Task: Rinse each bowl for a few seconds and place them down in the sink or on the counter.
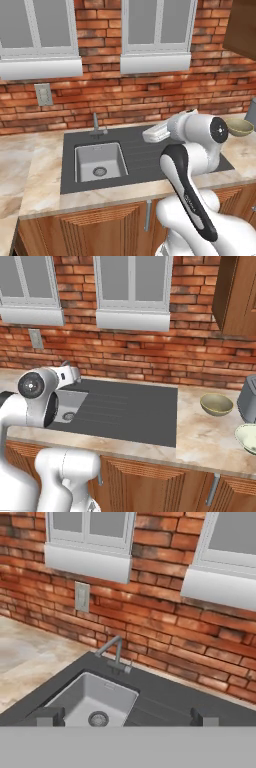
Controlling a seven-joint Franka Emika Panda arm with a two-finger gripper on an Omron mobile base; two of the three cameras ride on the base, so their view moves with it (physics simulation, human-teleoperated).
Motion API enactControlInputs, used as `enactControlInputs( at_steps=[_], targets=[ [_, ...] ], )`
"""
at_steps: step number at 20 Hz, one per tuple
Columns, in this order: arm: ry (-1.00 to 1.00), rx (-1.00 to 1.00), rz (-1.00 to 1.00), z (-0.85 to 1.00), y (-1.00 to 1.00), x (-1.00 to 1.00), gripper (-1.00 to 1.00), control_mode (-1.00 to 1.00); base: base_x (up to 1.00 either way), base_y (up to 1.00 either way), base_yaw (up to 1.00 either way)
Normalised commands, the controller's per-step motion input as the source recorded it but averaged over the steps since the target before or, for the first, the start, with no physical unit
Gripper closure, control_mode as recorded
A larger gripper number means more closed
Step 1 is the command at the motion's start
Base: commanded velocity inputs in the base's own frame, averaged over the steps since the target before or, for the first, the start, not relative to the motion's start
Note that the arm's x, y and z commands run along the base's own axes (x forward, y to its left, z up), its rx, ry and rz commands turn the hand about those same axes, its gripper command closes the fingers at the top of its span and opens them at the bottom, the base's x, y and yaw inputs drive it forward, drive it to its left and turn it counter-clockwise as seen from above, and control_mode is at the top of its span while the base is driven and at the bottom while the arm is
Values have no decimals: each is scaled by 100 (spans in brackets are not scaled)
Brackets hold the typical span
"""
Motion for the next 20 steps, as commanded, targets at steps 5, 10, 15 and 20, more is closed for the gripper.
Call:
enactControlInputs(
  at_steps=[5, 10, 15, 20],
  targets=[
    [-1, 10, 3, -13, 0, 0, -100, -100, 0, 0, 0],
    [0, 13, 5, -21, 0, 4, -100, -100, 0, 0, 0],
    [-9, 11, 5, -31, 0, 1, -100, -100, 0, 0, 0],
    [-22, 1, 7, -29, 1, 0, -100, -100, 0, 0, 0]
  ],
)
